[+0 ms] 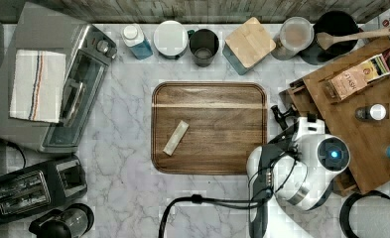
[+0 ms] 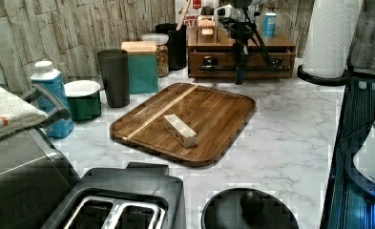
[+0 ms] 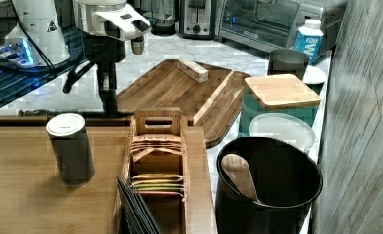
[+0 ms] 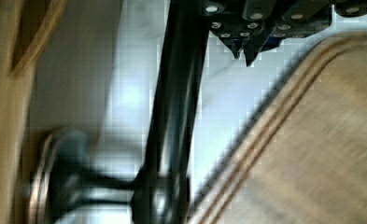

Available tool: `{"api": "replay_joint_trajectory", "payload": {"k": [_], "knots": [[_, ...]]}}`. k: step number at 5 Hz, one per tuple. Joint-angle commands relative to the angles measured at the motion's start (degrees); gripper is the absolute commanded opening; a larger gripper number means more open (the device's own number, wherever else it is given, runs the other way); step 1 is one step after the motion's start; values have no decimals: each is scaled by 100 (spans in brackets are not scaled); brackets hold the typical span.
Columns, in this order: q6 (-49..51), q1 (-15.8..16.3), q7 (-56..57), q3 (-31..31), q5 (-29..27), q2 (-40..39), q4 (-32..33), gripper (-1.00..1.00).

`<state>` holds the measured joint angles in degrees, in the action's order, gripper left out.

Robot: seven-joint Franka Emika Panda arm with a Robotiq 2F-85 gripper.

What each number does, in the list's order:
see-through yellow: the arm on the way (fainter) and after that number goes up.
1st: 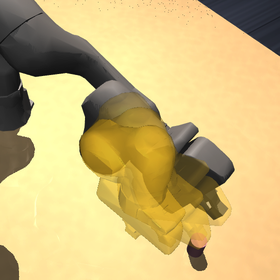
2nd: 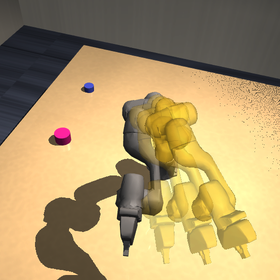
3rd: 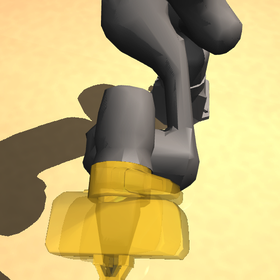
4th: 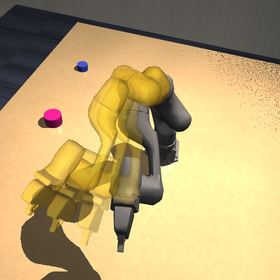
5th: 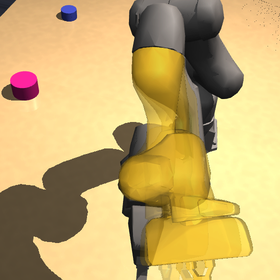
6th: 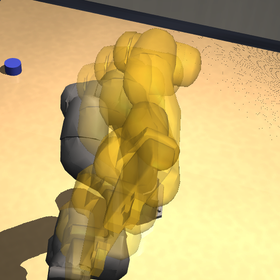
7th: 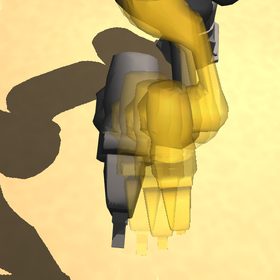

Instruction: Close the drawer.

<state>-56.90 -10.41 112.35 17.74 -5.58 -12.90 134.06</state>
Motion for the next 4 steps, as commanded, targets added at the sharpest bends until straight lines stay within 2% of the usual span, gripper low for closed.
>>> {"api": "replay_joint_trajectory", "payload": {"k": [1, 2, 4], "knots": [[-42, -218, 184, 946, 524, -322, -2419, -100], [-357, -528, 762, 720, 16, -484, -2528, -100], [-254, -436, 871, 846, -161, -710, -2775, -100]]}}
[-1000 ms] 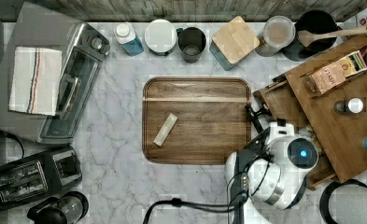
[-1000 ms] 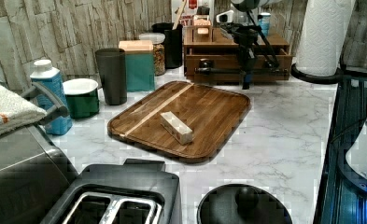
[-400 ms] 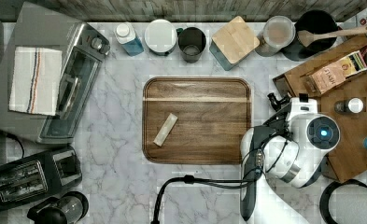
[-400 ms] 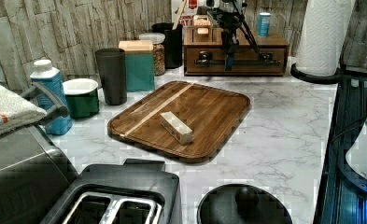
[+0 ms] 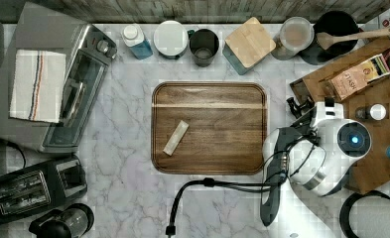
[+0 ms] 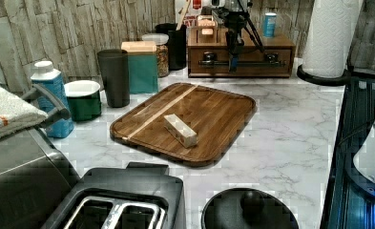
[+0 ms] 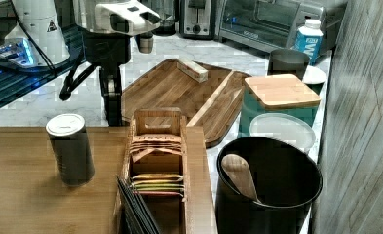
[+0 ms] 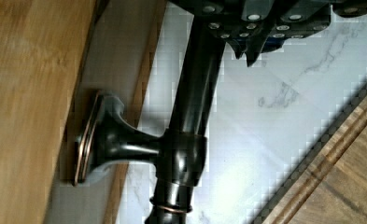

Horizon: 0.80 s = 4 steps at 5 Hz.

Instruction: Close the drawer.

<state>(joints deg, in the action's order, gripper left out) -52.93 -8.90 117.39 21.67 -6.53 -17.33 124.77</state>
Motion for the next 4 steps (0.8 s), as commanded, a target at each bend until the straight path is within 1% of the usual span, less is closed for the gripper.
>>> {"api": "replay_joint_trajectory", "payload": {"k": [1, 3, 4], "knots": [[-651, -591, 368, 448, -63, -266, -1847, -100], [-648, -523, 402, 522, -114, -278, -1848, -100], [-649, -548, 387, 496, -96, -274, -1847, -100]]}}
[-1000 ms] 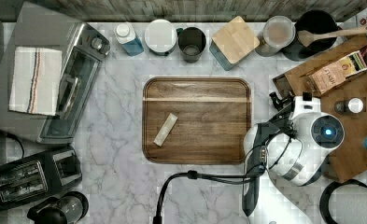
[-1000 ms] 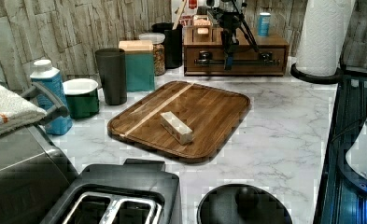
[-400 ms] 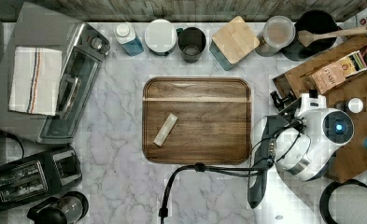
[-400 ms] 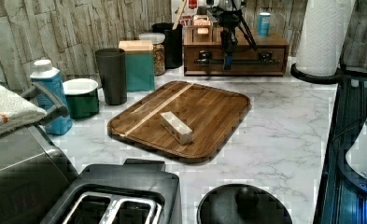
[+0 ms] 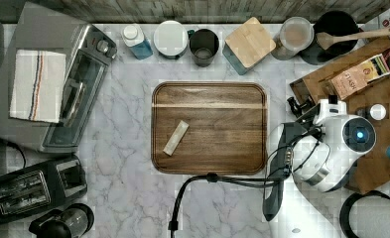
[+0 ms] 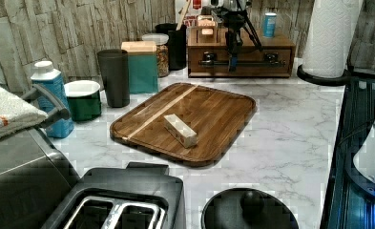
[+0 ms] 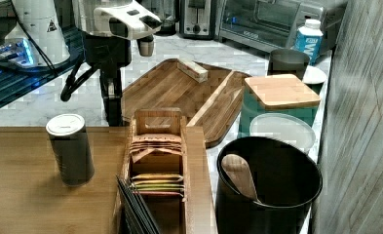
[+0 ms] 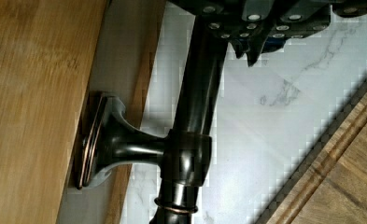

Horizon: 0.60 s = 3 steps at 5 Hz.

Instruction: Close the drawer.

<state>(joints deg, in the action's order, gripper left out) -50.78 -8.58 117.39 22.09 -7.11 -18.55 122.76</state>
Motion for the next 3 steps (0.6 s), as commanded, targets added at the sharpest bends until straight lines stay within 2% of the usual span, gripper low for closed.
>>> {"api": "replay_joint_trajectory", "payload": {"k": [1, 3], "knots": [[-863, -574, 390, 458, -42, -153, -1646, -100], [-870, -699, 333, 324, 50, -132, -1644, -100]]}}
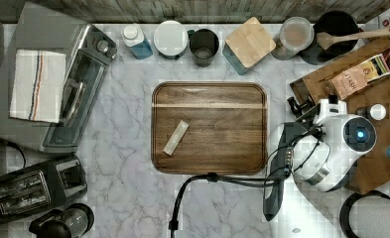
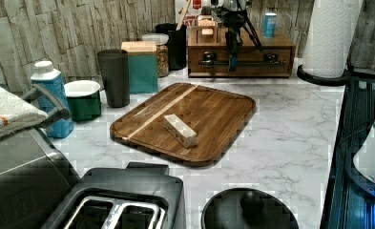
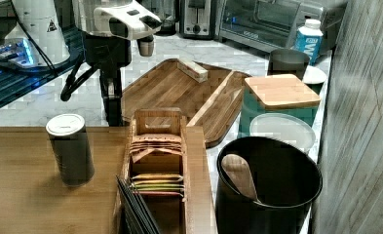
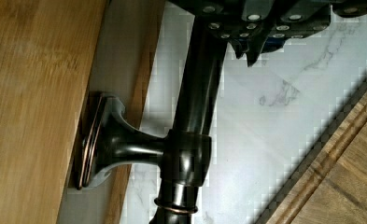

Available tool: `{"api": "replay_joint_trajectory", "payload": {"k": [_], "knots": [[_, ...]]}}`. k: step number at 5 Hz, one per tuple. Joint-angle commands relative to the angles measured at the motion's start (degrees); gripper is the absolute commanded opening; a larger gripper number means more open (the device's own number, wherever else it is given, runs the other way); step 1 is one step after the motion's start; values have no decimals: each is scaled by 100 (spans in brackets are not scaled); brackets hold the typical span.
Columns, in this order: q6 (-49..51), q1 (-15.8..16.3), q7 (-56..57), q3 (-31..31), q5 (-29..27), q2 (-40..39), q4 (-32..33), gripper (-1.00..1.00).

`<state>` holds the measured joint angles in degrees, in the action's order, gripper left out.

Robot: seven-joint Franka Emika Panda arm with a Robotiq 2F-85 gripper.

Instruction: Close the drawer.

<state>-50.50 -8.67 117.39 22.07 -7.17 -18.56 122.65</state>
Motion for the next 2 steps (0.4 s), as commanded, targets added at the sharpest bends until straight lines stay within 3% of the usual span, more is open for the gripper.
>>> {"api": "replay_joint_trajectory", "payload": {"k": [1, 2], "knots": [[-891, -574, 390, 450, -29, -150, -1635, -100], [-883, -419, 459, 618, -145, -179, -1637, -100]]}}
